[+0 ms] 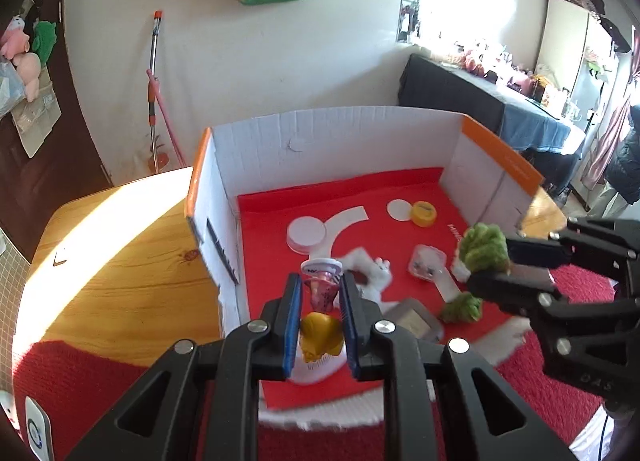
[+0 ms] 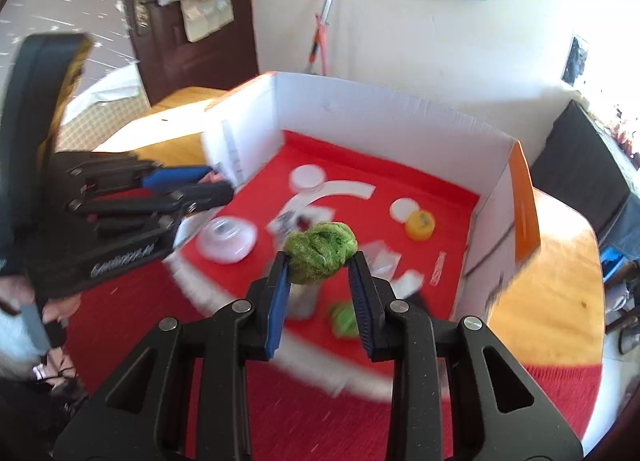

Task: Organize objects
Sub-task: 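Lift and carry the doll figurine and green yarn ball into the orange box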

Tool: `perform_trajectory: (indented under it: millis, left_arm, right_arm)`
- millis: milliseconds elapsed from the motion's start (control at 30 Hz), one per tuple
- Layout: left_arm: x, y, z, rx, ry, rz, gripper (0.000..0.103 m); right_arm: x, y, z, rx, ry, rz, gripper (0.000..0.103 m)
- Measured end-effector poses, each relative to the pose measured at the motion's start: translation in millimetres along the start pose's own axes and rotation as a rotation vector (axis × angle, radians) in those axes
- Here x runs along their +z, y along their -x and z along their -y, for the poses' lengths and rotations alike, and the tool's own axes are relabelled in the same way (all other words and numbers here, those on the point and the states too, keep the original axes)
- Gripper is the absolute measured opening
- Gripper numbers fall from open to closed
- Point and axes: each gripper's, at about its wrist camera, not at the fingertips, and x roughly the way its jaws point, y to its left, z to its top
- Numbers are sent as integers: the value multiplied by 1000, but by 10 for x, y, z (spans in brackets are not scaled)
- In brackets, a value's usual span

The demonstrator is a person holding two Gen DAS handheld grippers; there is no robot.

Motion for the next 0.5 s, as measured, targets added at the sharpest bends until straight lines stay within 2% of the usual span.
perform_trajectory:
  millis: [167,333,500]
  left_arm:
    - [95,-314,-38,45,-17,-86,20]
    - [106,-548,-99,72,-16,-148,19]
    - [81,-710,-163,73,-12,-199,20]
  right_arm:
    - [273,-431,179,-22,-1,-103,28]
    - [355,-821,251,-47,8,-193,28]
    - [380,-1004,312,-56,-4,-234,28]
